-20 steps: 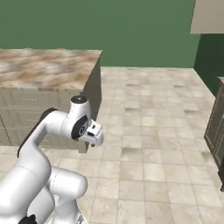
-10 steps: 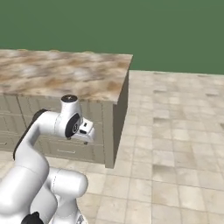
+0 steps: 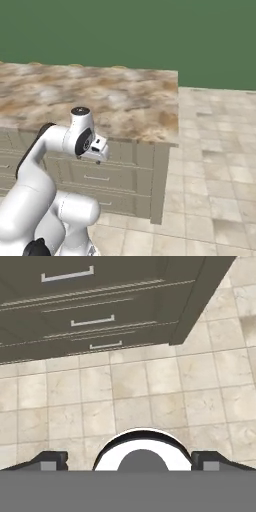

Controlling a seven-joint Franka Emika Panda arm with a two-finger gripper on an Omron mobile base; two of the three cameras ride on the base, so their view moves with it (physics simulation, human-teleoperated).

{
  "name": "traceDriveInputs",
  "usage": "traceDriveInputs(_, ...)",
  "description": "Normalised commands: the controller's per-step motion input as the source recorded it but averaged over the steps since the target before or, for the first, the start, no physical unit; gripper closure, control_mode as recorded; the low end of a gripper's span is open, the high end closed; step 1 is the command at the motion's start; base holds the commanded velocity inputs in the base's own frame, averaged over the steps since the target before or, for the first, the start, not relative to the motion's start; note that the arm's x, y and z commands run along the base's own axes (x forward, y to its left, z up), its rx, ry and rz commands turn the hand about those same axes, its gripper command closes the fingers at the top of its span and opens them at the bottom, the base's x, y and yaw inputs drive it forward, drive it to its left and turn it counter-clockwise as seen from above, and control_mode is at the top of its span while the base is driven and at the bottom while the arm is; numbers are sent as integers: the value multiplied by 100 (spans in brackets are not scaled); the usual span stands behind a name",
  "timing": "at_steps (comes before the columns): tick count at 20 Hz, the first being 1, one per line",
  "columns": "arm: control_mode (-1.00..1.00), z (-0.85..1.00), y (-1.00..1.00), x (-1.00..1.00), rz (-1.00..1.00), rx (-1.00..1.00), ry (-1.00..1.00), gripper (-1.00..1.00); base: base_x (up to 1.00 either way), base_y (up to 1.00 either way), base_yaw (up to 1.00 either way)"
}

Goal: Organize the utensils by type. Pick up the wooden spoons from the counter and place them in the open cabinet. Then pick up the metallic utensils from the counter and place them in the open drawer.

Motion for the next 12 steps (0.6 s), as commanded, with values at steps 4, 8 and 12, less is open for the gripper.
traceDriveInputs(4,100,0,0,0,0,0,0,-100,63,100,0)
traceDriveInputs(8,100,0,0,0,0,0,0,-100,53,100,0)
traceDriveInputs(12,100,0,0,0,0,0,0,-100,47,100,0)
